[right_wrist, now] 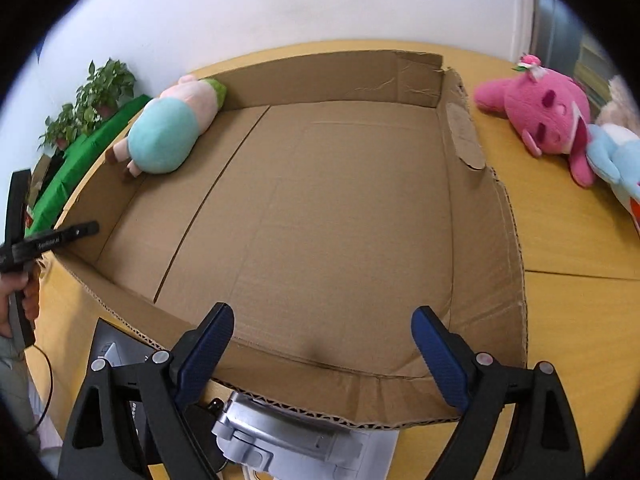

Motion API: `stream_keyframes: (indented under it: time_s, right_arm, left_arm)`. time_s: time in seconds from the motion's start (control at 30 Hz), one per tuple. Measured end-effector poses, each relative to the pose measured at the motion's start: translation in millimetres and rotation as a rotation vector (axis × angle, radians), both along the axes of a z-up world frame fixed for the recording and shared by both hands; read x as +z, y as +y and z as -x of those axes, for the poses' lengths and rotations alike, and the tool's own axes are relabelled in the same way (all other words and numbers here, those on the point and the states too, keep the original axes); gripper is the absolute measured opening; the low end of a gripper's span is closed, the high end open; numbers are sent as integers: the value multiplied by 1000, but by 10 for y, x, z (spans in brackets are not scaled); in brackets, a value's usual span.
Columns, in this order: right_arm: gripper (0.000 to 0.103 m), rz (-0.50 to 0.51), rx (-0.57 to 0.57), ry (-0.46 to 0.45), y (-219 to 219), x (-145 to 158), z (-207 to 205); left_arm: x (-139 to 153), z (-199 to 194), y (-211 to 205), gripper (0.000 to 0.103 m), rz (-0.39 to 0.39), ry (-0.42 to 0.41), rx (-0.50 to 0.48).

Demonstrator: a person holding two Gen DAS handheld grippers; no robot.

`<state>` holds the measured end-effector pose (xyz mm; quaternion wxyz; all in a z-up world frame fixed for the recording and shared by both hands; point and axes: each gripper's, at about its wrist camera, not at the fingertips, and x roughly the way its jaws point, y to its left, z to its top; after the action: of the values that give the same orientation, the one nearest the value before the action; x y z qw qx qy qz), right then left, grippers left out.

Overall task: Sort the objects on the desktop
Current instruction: 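Withdraw both grippers from the box and move toward the black charger box, then grasp the black charger box with the left gripper while the right gripper clamps it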

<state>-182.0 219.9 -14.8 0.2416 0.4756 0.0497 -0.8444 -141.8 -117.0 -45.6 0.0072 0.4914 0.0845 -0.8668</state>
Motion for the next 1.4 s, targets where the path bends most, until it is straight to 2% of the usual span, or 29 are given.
stream_keyframes:
  time_s: [0.23, 0.3, 0.37, 0.4, 0.43, 0.47, 0.5, 0.53, 0.6, 0.73, 0.87, 0.97, 1.03, 1.07, 1.1, 1.13, 1.17, 1.2, 1.23, 1.3, 1.33, 1.37, 1.4]
  right_arm:
    - [89, -7, 6, 7, 95, 27, 60]
    - [90, -3, 9, 18, 31, 41, 101]
    - [90, 22, 7, 51, 43, 136, 75]
    - [91, 38, 10, 87, 47, 216, 32]
    - [91, 44, 12, 123, 44, 299, -17]
    - [91, 44, 15, 155, 36, 369, -72]
    - [91, 44, 18, 188, 21, 441, -142]
    - [92, 49, 21, 206, 2, 489, -202]
    - [92, 69, 34, 230, -57, 563, -339]
    - [92, 85, 84, 274, -230, 631, -659]
    - [92, 119, 103, 312, -297, 670, -904]
    - [91, 109, 98, 306, -337, 670, -1000]
    - [86, 99, 86, 321, -349, 681, -1053]
    - [69, 99, 81, 323, -351, 685, -1066]
    - [44, 99, 80, 316, -359, 681, -1075]
    - [31, 100, 83, 300, -367, 663, -1075]
    - [12, 99, 83, 284, -372, 642, -1077]
    - [10, 93, 75, 275, -374, 616, -1090]
    - [10, 87, 73, 273, -376, 596, -1099]
    - [11, 84, 91, 270, -384, 554, -1135]
    - [16, 91, 110, 262, -386, 535, -1150]
    - [39, 101, 131, 244, -385, 511, -1147]
    - [75, 115, 152, 219, -385, 480, -1154]
  left_arm:
    - [72, -124, 35, 2, 12, -2, 8]
    - [152, -161, 3, 3, 19, 28, 20]
    - [326, -223, -34, 8, 40, 94, 38]
    - [433, -271, -25, 18, 60, 125, 43]
    - [562, -337, 2, 38, 78, 165, 50]
    - [688, -409, 30, 50, 89, 210, 56]
    - [787, -466, 37, 73, 94, 250, 63]
    - [891, -547, 86, 85, 100, 294, 75]
    - [1048, -685, 236, 89, 110, 359, 55]
    - [1177, -899, 609, 95, 110, 420, -43]
    - [1134, -1013, 844, 95, 12, 407, -138]
    - [1106, -1058, 970, 95, -9, 398, -174]
    - [1113, -1064, 1018, 95, -25, 400, -183]
    - [1107, -1078, 1053, 95, -28, 404, -177]
    - [1112, -1097, 1082, 92, -30, 410, -168]
    - [1113, -1104, 1098, 80, -29, 412, -157]
    - [1108, -1102, 1106, 67, -24, 406, -153]
    - [1090, -1092, 1114, 36, -17, 394, -155]
    - [1056, -1070, 1105, 15, -3, 373, -149]
    - [980, -1047, 1071, 14, 17, 342, -117]
    - [945, -1050, 1043, 15, 0, 333, -112]
    - [905, -1053, 1015, 18, -27, 326, -114]
    - [866, -1062, 1000, 37, -52, 318, -111]
